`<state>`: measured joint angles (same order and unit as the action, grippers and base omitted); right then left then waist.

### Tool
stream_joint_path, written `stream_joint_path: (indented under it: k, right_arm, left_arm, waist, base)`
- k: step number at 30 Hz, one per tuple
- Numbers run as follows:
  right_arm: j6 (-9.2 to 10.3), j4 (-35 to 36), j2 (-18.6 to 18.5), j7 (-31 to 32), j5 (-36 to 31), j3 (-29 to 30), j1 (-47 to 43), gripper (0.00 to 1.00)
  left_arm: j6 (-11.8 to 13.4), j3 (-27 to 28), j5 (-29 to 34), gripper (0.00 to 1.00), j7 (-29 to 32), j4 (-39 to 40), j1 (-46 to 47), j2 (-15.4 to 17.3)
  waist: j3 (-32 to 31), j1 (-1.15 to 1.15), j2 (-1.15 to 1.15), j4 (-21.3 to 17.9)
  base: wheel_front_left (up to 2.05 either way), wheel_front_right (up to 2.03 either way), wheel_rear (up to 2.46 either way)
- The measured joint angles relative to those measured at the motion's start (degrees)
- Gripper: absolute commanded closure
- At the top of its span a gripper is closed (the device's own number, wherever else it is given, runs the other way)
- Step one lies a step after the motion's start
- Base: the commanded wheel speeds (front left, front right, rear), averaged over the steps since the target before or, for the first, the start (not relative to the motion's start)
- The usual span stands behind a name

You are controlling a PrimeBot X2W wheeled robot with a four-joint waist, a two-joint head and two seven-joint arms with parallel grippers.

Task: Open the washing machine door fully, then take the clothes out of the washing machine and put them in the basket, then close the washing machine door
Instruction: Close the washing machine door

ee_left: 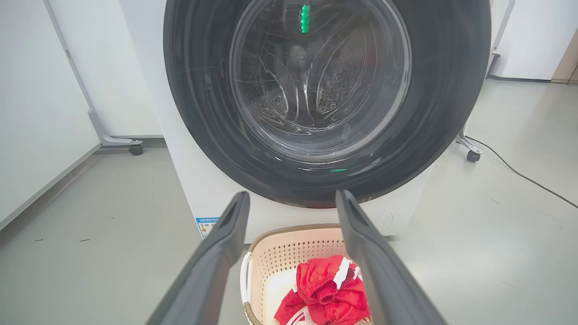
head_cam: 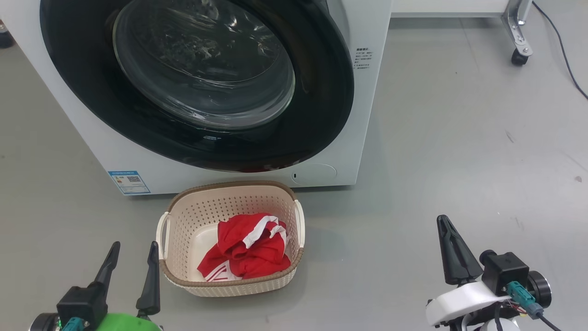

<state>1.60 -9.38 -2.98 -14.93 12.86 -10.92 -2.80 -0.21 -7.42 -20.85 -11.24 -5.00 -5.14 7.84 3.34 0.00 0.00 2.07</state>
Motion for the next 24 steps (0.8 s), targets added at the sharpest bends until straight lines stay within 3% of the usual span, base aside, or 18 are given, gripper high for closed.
stream_joint_path:
  k: [18,24]
  right_arm:
    - [-1.79,-3.7,-3.1,0.0,-1.9,0.8,10.7,1.0]
    - [-3.68,-4.5,-4.6,0.4,-2.9,0.3,18.7,1.0]
  left_arm:
    - [0.0,-1.3,0.9,0.0,-0.8,2.7,3.9,-0.8]
    - [-0.1,-1.8,0.8,0.0,-1.3,3.6,6.7,-1.8]
  waist:
    - [5.0,0.0,0.0,3.7]
    - [8.5,0.0,0.0,5.5]
  base:
    - [0.0,0.0,0.0]
    - [0.0,0.0,0.0]
